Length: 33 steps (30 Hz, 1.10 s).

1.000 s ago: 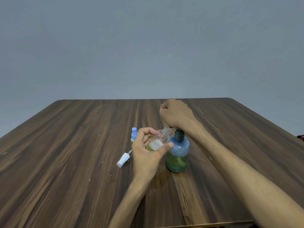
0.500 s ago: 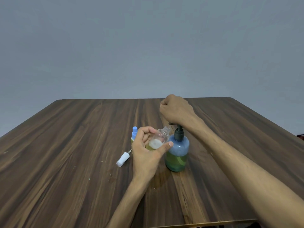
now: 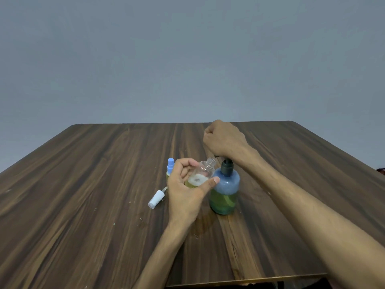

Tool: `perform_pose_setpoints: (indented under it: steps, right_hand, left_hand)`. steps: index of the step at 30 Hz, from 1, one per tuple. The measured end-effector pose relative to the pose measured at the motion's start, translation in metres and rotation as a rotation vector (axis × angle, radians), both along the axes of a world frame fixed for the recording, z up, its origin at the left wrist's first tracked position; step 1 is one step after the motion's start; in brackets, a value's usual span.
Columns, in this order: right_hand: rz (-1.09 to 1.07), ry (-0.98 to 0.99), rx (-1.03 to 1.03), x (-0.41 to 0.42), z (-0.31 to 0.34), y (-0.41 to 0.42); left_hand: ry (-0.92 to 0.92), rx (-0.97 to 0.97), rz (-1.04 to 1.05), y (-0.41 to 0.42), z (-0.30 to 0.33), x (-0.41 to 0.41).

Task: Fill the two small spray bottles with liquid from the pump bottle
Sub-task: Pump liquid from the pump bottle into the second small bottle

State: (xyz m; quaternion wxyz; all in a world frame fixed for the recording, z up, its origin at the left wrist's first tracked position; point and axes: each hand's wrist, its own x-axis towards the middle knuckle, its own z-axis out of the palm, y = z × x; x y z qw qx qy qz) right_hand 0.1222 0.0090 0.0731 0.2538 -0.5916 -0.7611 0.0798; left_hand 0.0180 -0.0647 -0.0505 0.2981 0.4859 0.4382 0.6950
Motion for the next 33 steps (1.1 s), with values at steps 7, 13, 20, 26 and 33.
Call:
perform_pose_setpoints:
  steps: [7,13,20,26,33]
  right_hand:
    - [-0.022,-0.027,-0.009,-0.0006,-0.0048,-0.0023]
    - [-0.023,0.006,-0.025,0.0007,-0.0041,-0.0008]
    - [-0.018,0.017,0.027,-0.0004,0.0008,-0.0009]
    - [-0.024,-0.024,0.025,-0.0010,0.0014,-0.0003]
    - [-0.046,-0.028,-0.005,-0.0011,-0.0047,-0.0011]
  left_hand:
    - [-0.010,0.007,-0.002,0.0000,0.0012,0.0007]
    - [-0.007,0.002,-0.004,0.0008,0.0024,0.0014]
    - [-0.013,0.007,0.001,0.0003,0.0011,0.0011]
    - [-0.013,-0.006,0.013,-0.0006,0.0011,0.0015]
    - [-0.010,-0.014,-0.005,-0.0002,0.0006,0.0001]
